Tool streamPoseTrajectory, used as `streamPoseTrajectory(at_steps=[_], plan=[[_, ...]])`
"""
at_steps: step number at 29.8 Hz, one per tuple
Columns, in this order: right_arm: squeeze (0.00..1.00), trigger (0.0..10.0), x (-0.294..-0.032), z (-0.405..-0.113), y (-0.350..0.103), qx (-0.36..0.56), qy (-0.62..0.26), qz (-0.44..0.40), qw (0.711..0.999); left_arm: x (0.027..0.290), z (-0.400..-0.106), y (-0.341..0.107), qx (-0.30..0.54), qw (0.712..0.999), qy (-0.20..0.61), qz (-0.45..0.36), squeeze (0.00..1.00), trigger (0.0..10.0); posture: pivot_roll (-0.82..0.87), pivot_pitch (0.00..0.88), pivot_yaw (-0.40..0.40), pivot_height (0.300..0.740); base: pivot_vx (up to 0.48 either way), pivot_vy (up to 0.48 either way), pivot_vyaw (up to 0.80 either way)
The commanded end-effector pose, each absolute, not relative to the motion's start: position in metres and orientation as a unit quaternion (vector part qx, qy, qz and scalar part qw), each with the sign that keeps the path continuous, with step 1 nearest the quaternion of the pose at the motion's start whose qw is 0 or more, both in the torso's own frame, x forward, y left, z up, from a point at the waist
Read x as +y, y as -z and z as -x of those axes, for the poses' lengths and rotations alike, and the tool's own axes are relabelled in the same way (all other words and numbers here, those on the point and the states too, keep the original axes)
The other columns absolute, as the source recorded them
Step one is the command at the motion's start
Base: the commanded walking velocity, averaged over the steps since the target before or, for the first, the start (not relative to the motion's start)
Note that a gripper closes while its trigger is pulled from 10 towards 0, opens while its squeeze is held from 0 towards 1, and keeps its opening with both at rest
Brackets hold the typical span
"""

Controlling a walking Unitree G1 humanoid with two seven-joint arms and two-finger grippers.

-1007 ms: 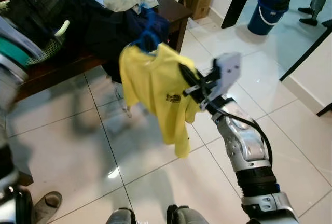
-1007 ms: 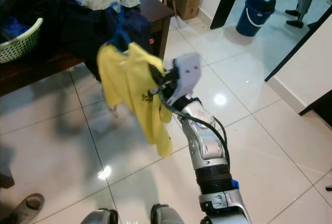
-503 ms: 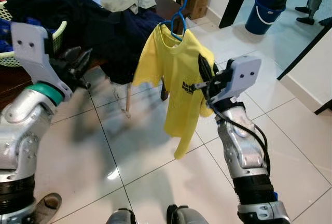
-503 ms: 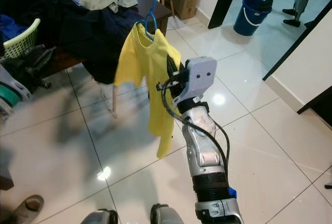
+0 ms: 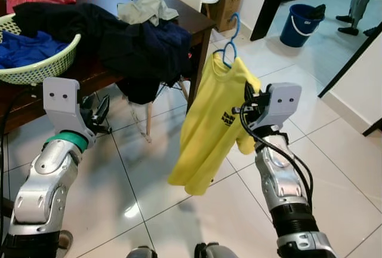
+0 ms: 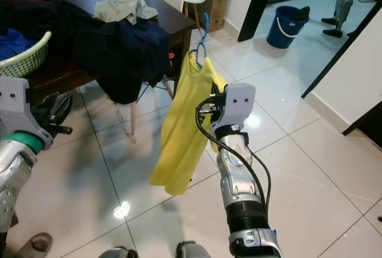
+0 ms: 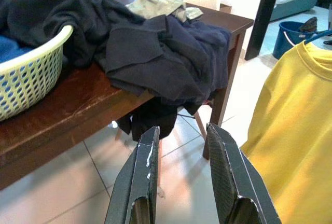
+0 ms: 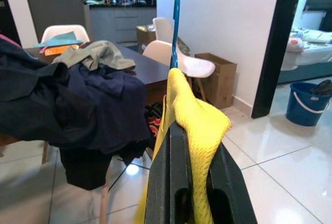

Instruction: Hang hanger

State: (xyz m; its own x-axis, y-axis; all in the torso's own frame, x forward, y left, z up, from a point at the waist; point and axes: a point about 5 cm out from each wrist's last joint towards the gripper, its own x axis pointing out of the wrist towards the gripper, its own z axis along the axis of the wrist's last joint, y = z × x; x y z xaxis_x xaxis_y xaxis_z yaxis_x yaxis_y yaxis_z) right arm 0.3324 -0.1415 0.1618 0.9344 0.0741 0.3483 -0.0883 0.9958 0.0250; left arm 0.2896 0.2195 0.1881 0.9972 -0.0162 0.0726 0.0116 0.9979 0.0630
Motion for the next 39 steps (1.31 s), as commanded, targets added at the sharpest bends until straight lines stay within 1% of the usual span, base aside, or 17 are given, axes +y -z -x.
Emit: streamPoseTrajectory(at_steps=[1,2,4,10,13,20,27,34,39], plan=[[0.00,10.0,-0.146,-0.331,-0.163,-0.194,-0.031,-0.016,0.980,0.223,-0.291,-0.186,-0.044,0.997,-0.001,-0.061,0.00,10.0,0.06,0.000,0.031,0.740,0.000,0.000,0.00],[0.00,10.0,-0.147,-0.331,-0.162,-0.194,-0.030,-0.013,0.980,0.223,-0.292,-0.187,-0.050,0.996,-0.004,-0.075,0.00,10.0,0.06,0.000,0.030,0.740,0.000,0.000,0.00],[0.00,10.0,-0.148,-0.331,-0.161,-0.193,-0.029,-0.013,0.981,0.223,-0.295,-0.188,-0.055,0.996,-0.012,-0.075,0.00,10.0,0.06,0.000,0.027,0.740,0.000,0.000,0.00],[0.00,10.0,-0.150,-0.334,-0.160,-0.190,-0.024,-0.015,0.981,0.218,-0.307,-0.195,-0.069,0.996,-0.025,-0.051,0.00,10.0,0.05,0.000,0.016,0.740,0.000,0.000,0.00],[0.00,10.0,-0.152,-0.337,-0.161,-0.183,-0.018,-0.035,0.982,0.215,-0.311,-0.201,-0.080,0.995,-0.018,-0.059,0.00,10.0,0.05,0.000,0.012,0.740,0.000,0.000,-0.80],[0.00,10.0,-0.154,-0.338,-0.163,-0.186,-0.014,-0.035,0.982,0.208,-0.313,-0.209,-0.084,0.996,0.013,-0.030,0.00,10.0,0.05,0.000,0.012,0.740,0.000,0.000,-0.80],[0.00,10.0,-0.151,-0.339,-0.165,-0.191,-0.020,-0.032,0.981,0.206,-0.315,-0.208,-0.085,0.995,0.012,-0.060,0.00,10.0,0.05,0.000,0.011,0.740,0.000,0.000,-0.80],[0.00,10.0,-0.151,-0.339,-0.168,-0.196,-0.024,-0.033,0.980,0.206,-0.320,-0.213,-0.092,0.994,0.007,-0.062,0.00,10.0,0.05,0.000,0.015,0.740,0.000,0.000,0.00],[0.00,10.0,-0.151,-0.339,-0.168,-0.197,-0.024,-0.033,0.980,0.206,-0.321,-0.214,-0.094,0.993,0.010,-0.066,0.00,10.0,0.05,0.000,0.016,0.740,0.000,0.000,-0.80]])
